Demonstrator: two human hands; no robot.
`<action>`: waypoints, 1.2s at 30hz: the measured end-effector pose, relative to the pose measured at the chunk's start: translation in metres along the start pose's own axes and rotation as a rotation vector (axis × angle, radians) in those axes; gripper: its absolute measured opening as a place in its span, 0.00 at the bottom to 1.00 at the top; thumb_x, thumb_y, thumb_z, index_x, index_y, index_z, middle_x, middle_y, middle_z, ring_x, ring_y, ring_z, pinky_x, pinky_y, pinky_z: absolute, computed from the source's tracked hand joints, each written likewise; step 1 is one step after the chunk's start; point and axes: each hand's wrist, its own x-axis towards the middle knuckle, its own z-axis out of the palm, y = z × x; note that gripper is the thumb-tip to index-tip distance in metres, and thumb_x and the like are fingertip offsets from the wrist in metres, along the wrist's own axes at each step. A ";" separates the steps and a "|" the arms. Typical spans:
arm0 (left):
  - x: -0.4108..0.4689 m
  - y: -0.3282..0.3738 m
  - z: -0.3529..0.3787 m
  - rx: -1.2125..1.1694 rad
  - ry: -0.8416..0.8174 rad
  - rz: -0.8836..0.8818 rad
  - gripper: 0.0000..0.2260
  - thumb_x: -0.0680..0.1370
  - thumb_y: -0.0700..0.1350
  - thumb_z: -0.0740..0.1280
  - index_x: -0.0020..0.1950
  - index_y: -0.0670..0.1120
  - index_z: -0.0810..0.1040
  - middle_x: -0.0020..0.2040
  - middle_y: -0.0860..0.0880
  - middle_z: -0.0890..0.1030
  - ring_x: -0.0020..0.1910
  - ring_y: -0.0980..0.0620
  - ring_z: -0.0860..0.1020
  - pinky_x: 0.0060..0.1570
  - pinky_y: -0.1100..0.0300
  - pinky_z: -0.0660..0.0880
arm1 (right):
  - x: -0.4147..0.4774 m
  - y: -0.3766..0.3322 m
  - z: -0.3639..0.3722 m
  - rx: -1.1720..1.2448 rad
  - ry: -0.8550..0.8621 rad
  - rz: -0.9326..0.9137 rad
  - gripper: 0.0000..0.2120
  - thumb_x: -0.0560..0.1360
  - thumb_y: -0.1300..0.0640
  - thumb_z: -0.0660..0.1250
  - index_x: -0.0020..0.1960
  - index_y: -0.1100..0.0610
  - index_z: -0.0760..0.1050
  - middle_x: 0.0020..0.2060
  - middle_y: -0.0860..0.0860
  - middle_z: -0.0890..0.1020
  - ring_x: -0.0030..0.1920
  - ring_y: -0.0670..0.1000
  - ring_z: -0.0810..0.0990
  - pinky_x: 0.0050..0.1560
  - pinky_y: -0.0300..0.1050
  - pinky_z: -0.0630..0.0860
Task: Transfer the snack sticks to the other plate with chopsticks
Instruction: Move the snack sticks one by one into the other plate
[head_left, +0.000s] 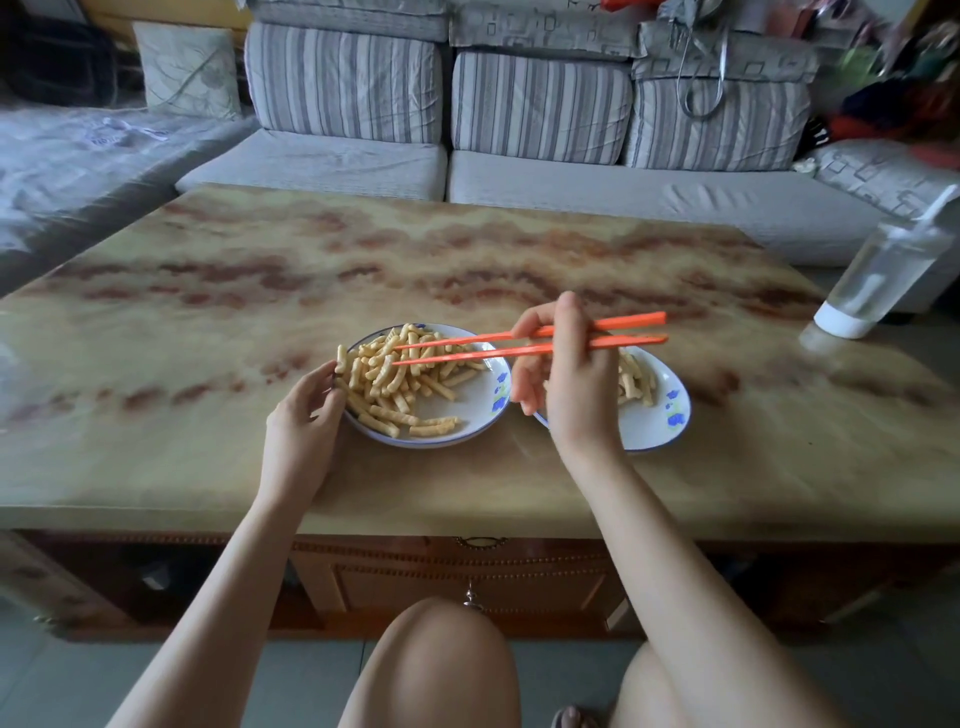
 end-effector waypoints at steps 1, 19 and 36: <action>0.000 0.000 0.000 -0.002 0.000 0.001 0.16 0.78 0.40 0.63 0.66 0.47 0.76 0.52 0.53 0.78 0.52 0.59 0.74 0.41 0.83 0.64 | 0.003 0.002 0.006 -0.005 -0.023 -0.009 0.22 0.84 0.54 0.49 0.37 0.61 0.72 0.18 0.56 0.70 0.16 0.50 0.66 0.19 0.36 0.59; 0.000 0.000 -0.001 -0.016 -0.003 -0.014 0.16 0.78 0.41 0.63 0.66 0.47 0.76 0.52 0.55 0.78 0.52 0.61 0.75 0.42 0.83 0.64 | 0.025 0.015 0.050 -0.061 -0.218 -0.025 0.23 0.84 0.55 0.50 0.36 0.63 0.73 0.17 0.53 0.67 0.15 0.47 0.64 0.19 0.35 0.59; 0.002 -0.001 -0.001 0.014 -0.008 -0.002 0.16 0.78 0.40 0.62 0.66 0.47 0.75 0.58 0.50 0.80 0.53 0.61 0.74 0.42 0.83 0.64 | 0.022 0.028 0.052 -0.085 -0.242 -0.020 0.22 0.84 0.56 0.51 0.38 0.65 0.73 0.19 0.54 0.68 0.16 0.45 0.65 0.18 0.38 0.59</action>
